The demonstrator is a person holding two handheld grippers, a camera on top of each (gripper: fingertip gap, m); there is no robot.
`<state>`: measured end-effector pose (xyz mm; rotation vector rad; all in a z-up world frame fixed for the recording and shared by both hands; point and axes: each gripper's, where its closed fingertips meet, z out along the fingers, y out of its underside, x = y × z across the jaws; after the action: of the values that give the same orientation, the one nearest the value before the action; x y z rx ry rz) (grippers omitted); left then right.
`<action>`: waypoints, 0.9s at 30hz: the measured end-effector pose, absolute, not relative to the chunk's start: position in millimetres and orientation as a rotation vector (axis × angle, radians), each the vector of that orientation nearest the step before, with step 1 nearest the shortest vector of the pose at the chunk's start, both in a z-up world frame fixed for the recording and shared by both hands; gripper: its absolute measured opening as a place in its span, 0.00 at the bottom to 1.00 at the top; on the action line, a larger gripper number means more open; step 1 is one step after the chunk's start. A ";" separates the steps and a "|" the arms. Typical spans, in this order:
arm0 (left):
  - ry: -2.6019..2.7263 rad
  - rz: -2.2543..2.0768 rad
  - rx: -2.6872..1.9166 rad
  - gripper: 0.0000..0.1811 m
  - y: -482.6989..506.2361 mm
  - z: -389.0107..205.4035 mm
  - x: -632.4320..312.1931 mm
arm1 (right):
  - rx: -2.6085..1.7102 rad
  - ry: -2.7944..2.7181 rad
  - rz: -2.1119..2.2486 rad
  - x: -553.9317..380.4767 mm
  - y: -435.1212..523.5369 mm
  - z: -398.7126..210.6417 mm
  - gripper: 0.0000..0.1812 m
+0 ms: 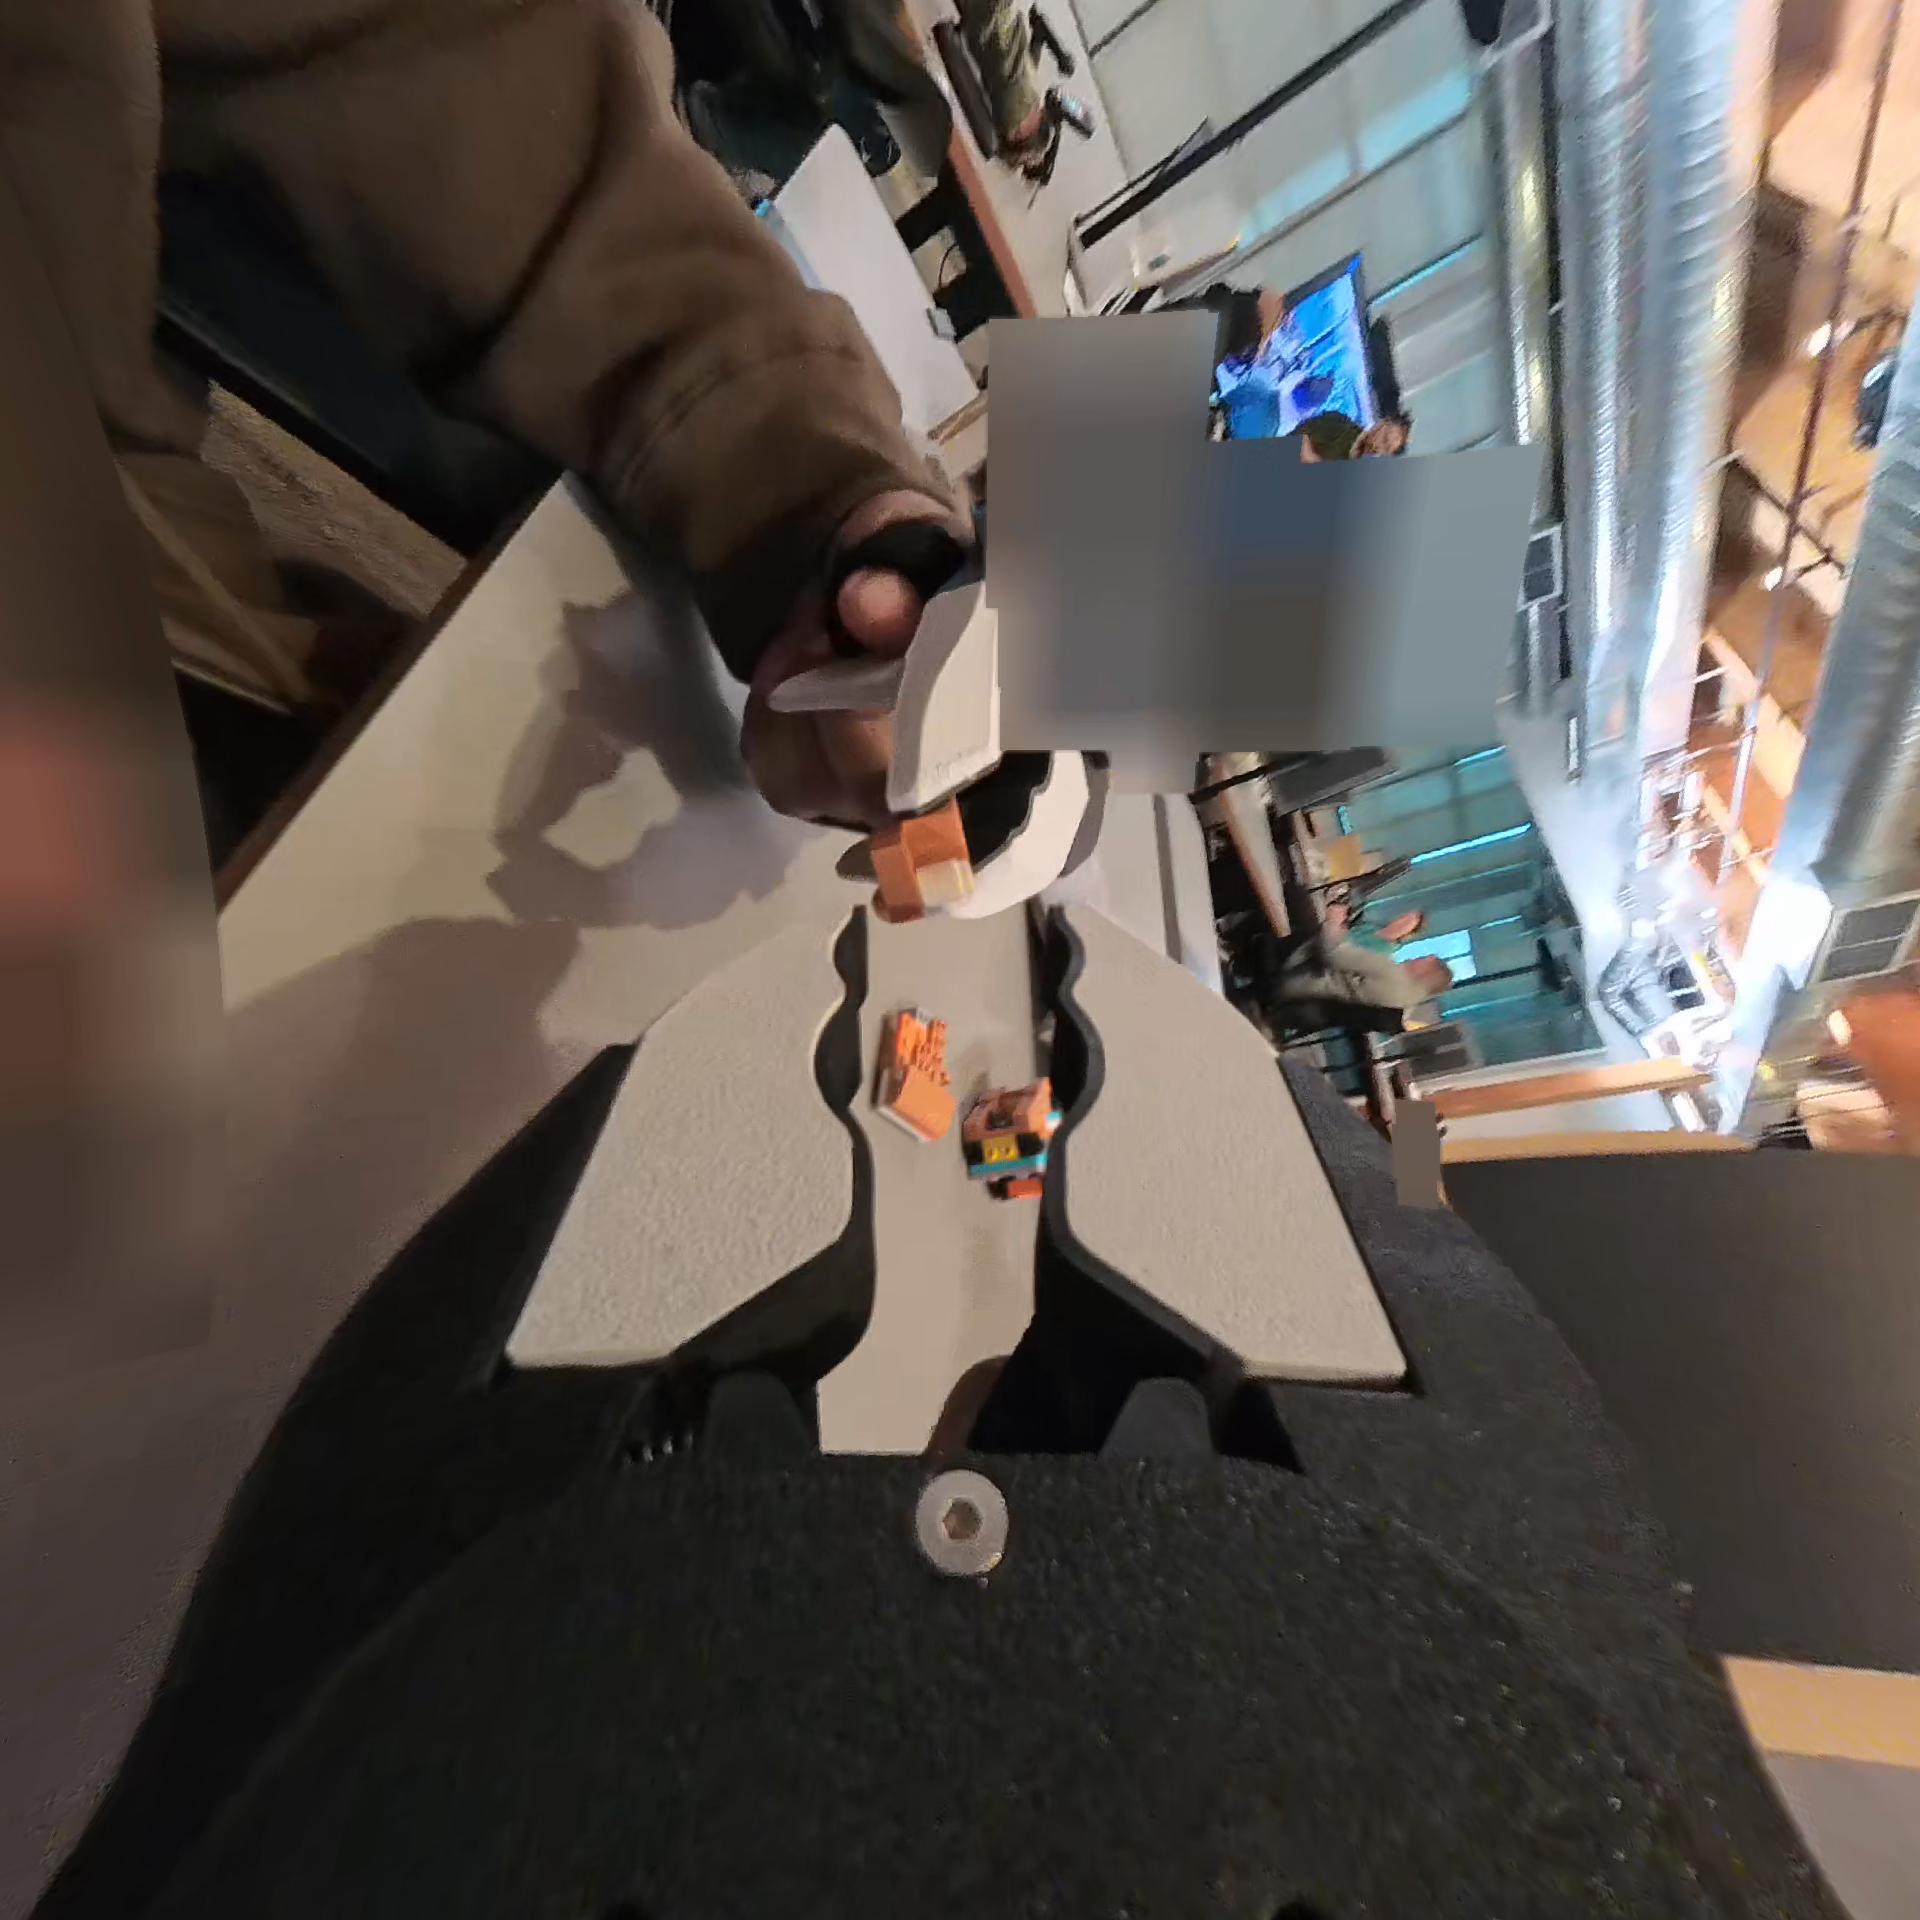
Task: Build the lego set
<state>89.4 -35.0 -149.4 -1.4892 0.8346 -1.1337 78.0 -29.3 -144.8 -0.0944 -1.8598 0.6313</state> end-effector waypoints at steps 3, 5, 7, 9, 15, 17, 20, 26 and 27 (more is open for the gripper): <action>0.836 -1.166 -1.484 0.09 -36.8 -149.0 91.0 | -0.038 -1.850 0.634 77.5 -36.6 -143.1 0.19; 0.841 -1.178 -1.481 0.09 -38.0 -148.9 92.1 | -0.013 -1.858 0.616 76.1 -38.6 -144.9 0.19; 0.840 -1.192 -1.478 0.09 -38.8 -148.2 92.7 | 0.005 -1.871 0.610 75.3 -40.9 -147.7 0.18; 0.837 -1.194 -1.478 0.09 -38.8 -147.9 92.8 | 0.020 -1.876 0.600 74.6 -42.4 -149.8 0.16; 0.836 -1.193 -1.477 0.09 -39.2 -147.3 92.8 | 0.033 -1.861 0.561 72.0 -40.5 -150.6 0.09; 0.841 -1.191 -1.481 0.09 -39.4 -148.2 93.7 | 0.033 -1.873 0.570 72.8 -40.8 -151.9 0.09; 0.844 -1.189 -1.485 0.09 -38.9 -149.1 94.3 | 0.029 -1.890 0.582 73.9 -40.5 -152.7 0.09; 0.851 -1.182 -1.489 0.09 -38.5 -149.9 94.7 | 0.021 -1.908 0.585 74.4 -39.9 -153.4 0.09; 0.853 -1.179 -1.490 0.09 -38.5 -149.9 94.8 | 0.019 -1.911 0.588 74.6 -39.9 -153.6 0.09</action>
<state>94.8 -38.5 -149.9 -1.4897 0.8527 -1.1788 74.6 -39.9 -153.6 0.0190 -1.9111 0.5877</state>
